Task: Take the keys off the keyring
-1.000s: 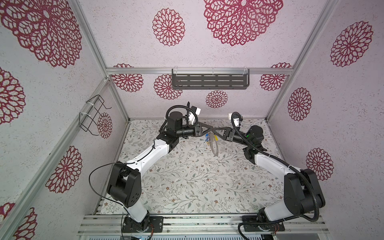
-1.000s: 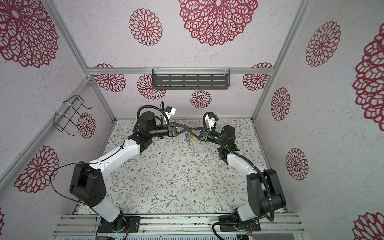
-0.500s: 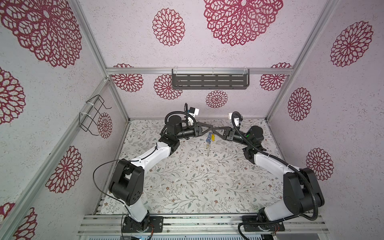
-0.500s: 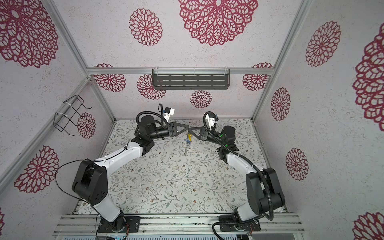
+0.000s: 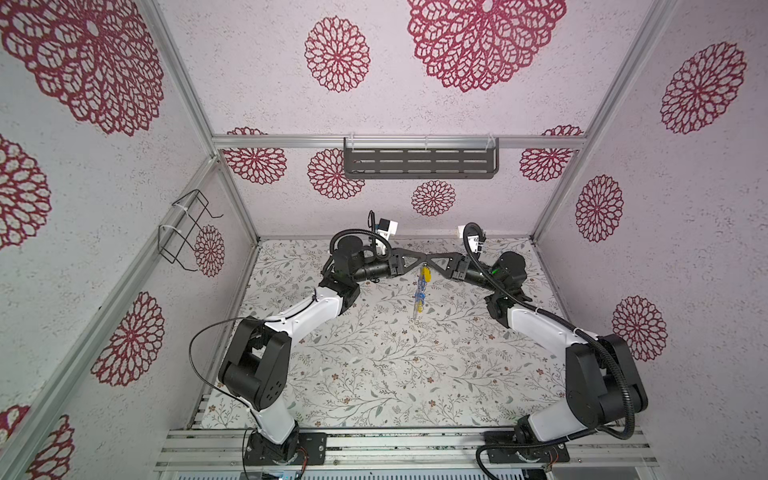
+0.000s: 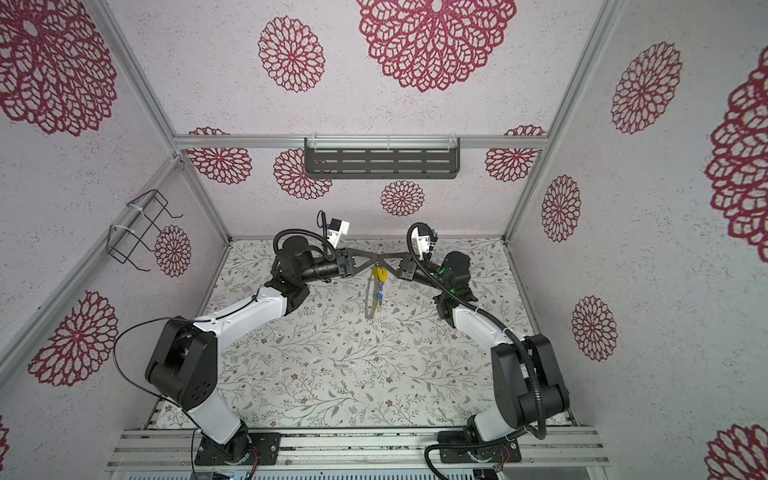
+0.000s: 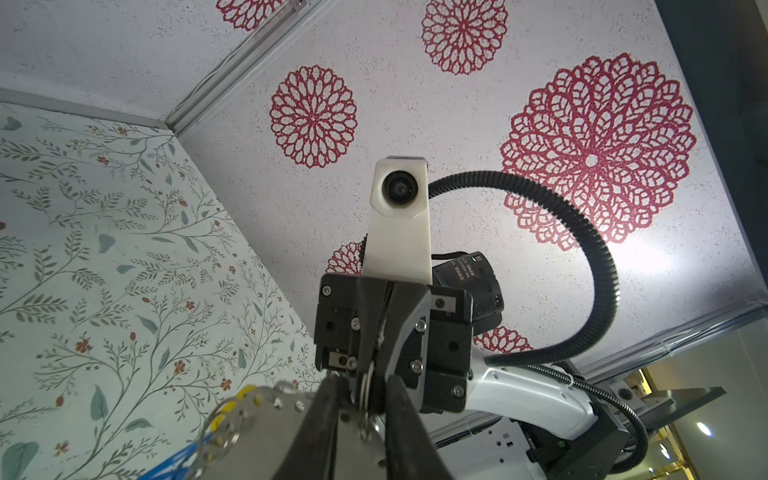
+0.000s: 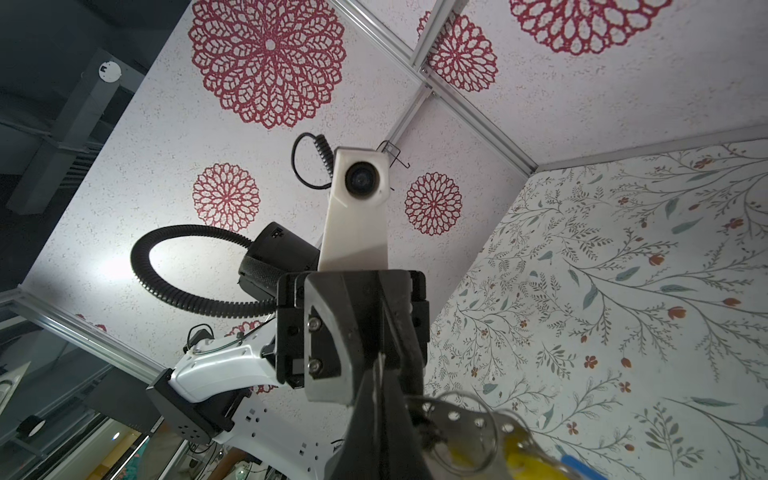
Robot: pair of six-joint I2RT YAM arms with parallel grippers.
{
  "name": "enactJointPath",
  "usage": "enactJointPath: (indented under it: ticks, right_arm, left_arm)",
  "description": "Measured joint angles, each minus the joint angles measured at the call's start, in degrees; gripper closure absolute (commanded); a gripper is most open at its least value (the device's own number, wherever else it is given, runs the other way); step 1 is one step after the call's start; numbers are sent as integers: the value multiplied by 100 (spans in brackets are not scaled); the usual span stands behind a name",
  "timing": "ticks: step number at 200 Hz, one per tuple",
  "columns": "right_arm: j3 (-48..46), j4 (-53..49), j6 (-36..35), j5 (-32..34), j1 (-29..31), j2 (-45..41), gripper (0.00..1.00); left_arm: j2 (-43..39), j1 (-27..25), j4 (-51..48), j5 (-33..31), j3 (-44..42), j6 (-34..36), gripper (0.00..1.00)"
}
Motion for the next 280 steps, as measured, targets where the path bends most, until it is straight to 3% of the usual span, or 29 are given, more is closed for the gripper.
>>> enactJointPath:
  ticks: [94,133,212,226,239,257,280]
  right_arm:
    - [0,-22,-13,44,26,2,100]
    - [0,-35,-20,61,24,2,100]
    - [13,-437,-330,74,28,-2,100]
    - [85,-1069,-772,138,26,-68,70]
    - [140,-1843,-1353,299,4,-243,57]
    - [205,-2968,-2321,772,-22,-699,47]
    - [186,-3869,-3403,1449,-31,-1381,46]
  left_arm:
    - [0,0,103,15,-44,-68,80]
    - [7,22,181,44,-42,-151,100]
    - [0,35,-195,9,-20,177,100]
    - [-48,17,-577,-168,-20,424,100]
    - [-125,-17,-933,-389,-22,667,100]
    - [-251,-66,-1386,-649,-7,927,100]
    - [-273,-72,-1886,-675,236,1163,100]
